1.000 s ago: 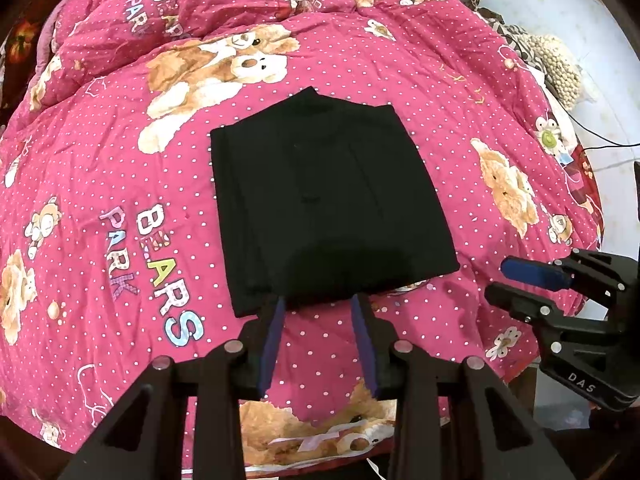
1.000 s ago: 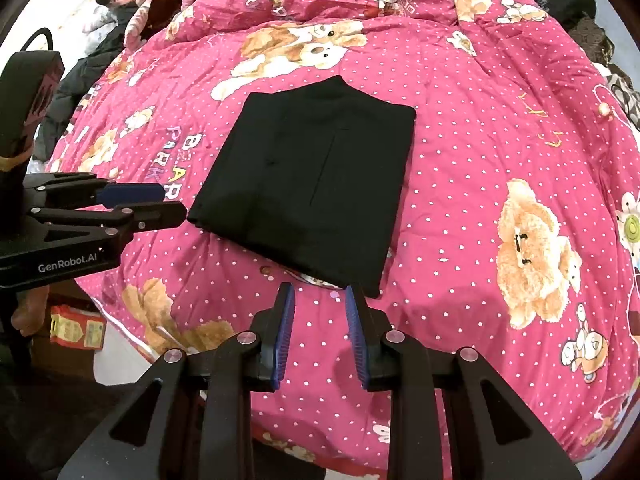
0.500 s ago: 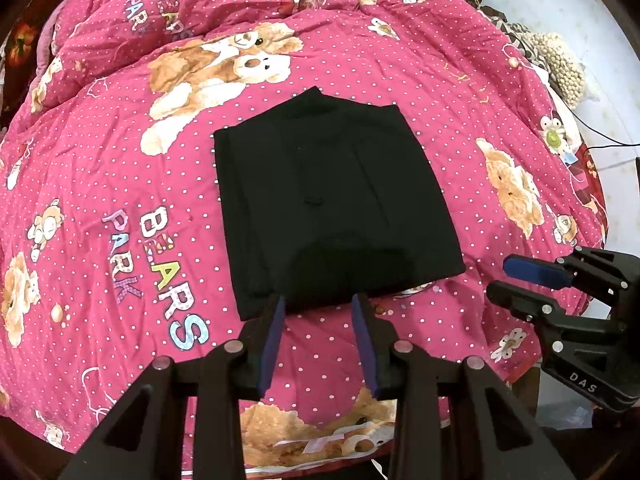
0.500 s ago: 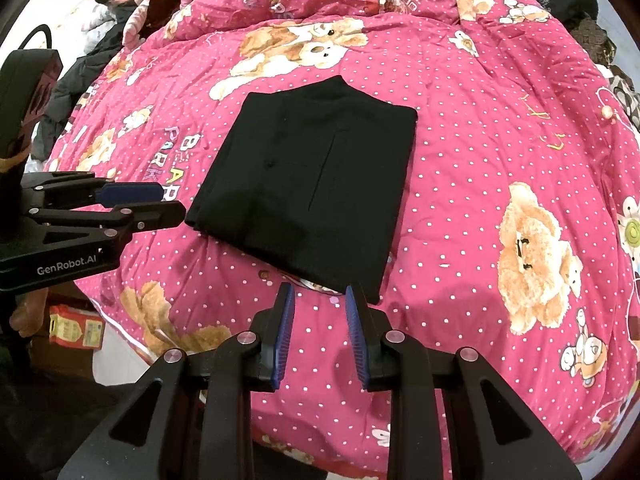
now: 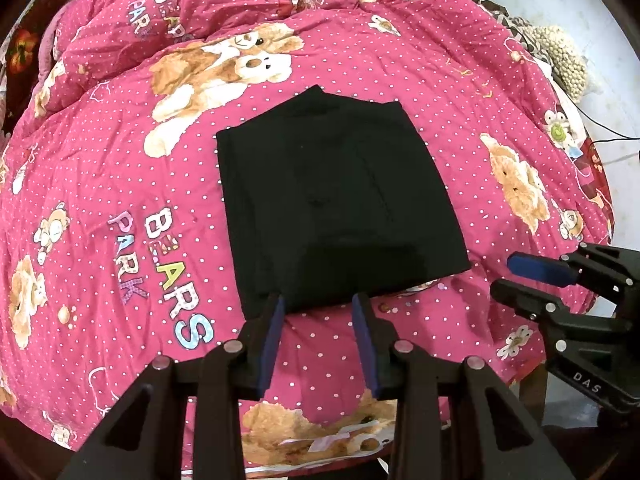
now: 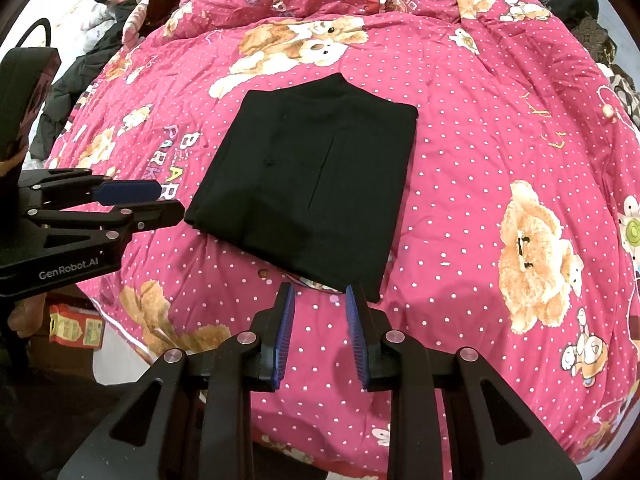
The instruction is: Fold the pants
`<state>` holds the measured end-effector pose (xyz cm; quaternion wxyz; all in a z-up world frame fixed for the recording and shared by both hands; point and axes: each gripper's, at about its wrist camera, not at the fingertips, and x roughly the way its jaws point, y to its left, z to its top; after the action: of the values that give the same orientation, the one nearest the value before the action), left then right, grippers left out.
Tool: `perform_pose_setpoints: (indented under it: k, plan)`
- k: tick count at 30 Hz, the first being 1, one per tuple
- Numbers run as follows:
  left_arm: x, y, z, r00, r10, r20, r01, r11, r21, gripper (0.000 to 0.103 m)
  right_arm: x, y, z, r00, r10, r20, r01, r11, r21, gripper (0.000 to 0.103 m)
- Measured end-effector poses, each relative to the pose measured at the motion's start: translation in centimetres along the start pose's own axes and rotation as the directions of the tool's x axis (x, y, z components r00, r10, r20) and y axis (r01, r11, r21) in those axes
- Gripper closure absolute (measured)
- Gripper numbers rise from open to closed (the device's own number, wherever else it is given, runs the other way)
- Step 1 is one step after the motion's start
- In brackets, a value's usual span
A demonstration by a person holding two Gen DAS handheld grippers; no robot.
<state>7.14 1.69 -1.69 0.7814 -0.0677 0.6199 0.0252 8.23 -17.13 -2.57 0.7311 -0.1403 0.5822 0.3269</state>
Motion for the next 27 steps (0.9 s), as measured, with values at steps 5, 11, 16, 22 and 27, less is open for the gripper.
perform_pose_setpoints:
  k: [5, 11, 16, 22, 27]
  plan:
    - [-0.05, -0.09, -0.02, 1.0, -0.001, 0.003, 0.001, 1.0, 0.002, 0.066, -0.01, -0.01, 0.0, 1.0, 0.001, -0.002, -0.001, 1.0, -0.001, 0.077]
    - [-0.1, -0.08, -0.01, 1.0, -0.006, 0.003, 0.006, 1.0, 0.007, 0.066, -0.01, 0.05, -0.03, 1.0, 0.0, -0.001, 0.0, 1.0, 0.0, 0.077]
    - [-0.07, -0.24, -0.02, 1.0, -0.005, 0.0, 0.005, 1.0, 0.01, 0.066, -0.04, 0.01, 0.02, 1.0, 0.0, -0.002, 0.0, 1.0, 0.0, 0.077]
    - [-0.05, -0.27, -0.05, 1.0, -0.008, -0.003, 0.008, 1.0, 0.01, 0.066, -0.04, -0.02, 0.05, 1.0, 0.0, -0.003, 0.0, 1.0, -0.001, 0.077]
    - [0.03, -0.29, -0.1, 1.0, -0.009, -0.006, 0.009, 1.0, 0.011, 0.066, -0.02, 0.0, 0.04, 1.0, 0.0, -0.003, 0.0, 1.0, -0.001, 0.077]
